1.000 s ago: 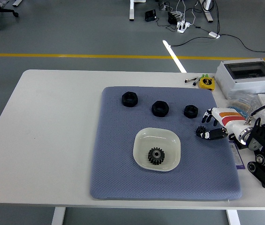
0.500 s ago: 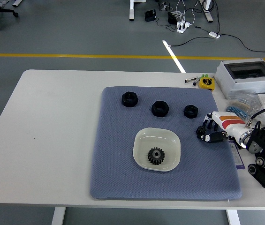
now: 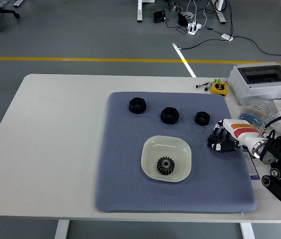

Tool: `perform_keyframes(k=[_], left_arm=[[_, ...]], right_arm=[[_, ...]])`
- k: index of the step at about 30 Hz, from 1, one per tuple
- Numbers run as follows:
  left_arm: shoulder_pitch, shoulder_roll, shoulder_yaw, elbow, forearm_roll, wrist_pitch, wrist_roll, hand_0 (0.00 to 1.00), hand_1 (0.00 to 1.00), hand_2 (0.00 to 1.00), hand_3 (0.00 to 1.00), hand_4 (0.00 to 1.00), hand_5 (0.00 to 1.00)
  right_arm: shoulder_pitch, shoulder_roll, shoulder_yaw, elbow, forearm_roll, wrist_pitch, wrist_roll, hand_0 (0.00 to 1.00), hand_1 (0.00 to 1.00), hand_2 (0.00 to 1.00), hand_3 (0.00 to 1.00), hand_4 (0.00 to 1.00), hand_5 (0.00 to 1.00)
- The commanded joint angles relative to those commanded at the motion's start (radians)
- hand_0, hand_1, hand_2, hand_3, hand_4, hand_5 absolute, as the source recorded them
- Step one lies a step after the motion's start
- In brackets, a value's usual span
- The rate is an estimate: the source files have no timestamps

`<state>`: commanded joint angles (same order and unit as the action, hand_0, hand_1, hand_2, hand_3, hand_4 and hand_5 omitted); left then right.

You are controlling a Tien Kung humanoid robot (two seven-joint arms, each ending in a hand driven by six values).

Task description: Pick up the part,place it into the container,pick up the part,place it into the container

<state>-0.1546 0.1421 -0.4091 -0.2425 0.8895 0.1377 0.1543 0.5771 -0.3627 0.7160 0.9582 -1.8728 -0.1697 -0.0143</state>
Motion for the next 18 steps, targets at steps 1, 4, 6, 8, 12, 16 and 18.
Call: perform_keyframes(k=[1, 4, 6, 8, 12, 16, 18], left_arm=[[0.000, 0.000, 0.000, 0.000, 0.000, 0.000, 0.000, 0.703, 0.649, 0.662, 0.581, 0.672, 0.630], [0.001, 0.000, -0.001, 0.000, 0.000, 0.000, 0.000, 0.703, 0.649, 0.662, 0.581, 0.672, 0.630], [0.001, 0.000, -0.001, 0.000, 0.001, 0.000, 0.000, 0.703, 0.648, 0.663, 0.581, 0.672, 0.630], [0.002, 0.000, -0.001, 0.000, 0.000, -0.001, 0.000, 0.703, 0.648, 0.663, 0.581, 0.672, 0.630], [0.000, 0.000, 0.000, 0.000, 0.001, -0.001, 0.000, 0.703, 0.649, 0.664, 0.581, 0.672, 0.630], [0.001, 0.000, -0.001, 0.000, 0.001, -0.001, 0.000, 0.703, 0.649, 0.664, 0.581, 0.672, 0.630], [0.001, 0.000, 0.000, 0.000, 0.000, -0.001, 0.000, 0.702, 0.649, 0.662, 0.580, 0.672, 0.630]], right_arm=[[0.000, 0.000, 0.000, -0.001, 0.003, -0.001, 0.001, 0.120, 0.319, 0.410, 0.490, 0.713, 0.376], [-0.001, 0.001, -0.002, -0.005, 0.009, -0.001, 0.003, 0.120, 0.319, 0.410, 0.490, 0.713, 0.376], [-0.003, 0.002, -0.002, -0.005, 0.008, -0.002, 0.003, 0.092, 0.273, 0.369, 0.463, 0.750, 0.313], [-0.004, 0.003, -0.003, -0.005, 0.006, -0.002, 0.002, 0.092, 0.273, 0.369, 0.463, 0.750, 0.313], [-0.006, 0.004, -0.005, -0.001, -0.006, -0.006, 0.001, 0.053, 0.212, 0.327, 0.396, 0.764, 0.304], [-0.008, 0.005, -0.006, 0.002, -0.013, -0.003, 0.000, 0.053, 0.212, 0.327, 0.396, 0.764, 0.304], [-0.010, 0.004, -0.003, 0.005, -0.015, -0.003, 0.000, 0.030, 0.185, 0.299, 0.370, 0.752, 0.317]])
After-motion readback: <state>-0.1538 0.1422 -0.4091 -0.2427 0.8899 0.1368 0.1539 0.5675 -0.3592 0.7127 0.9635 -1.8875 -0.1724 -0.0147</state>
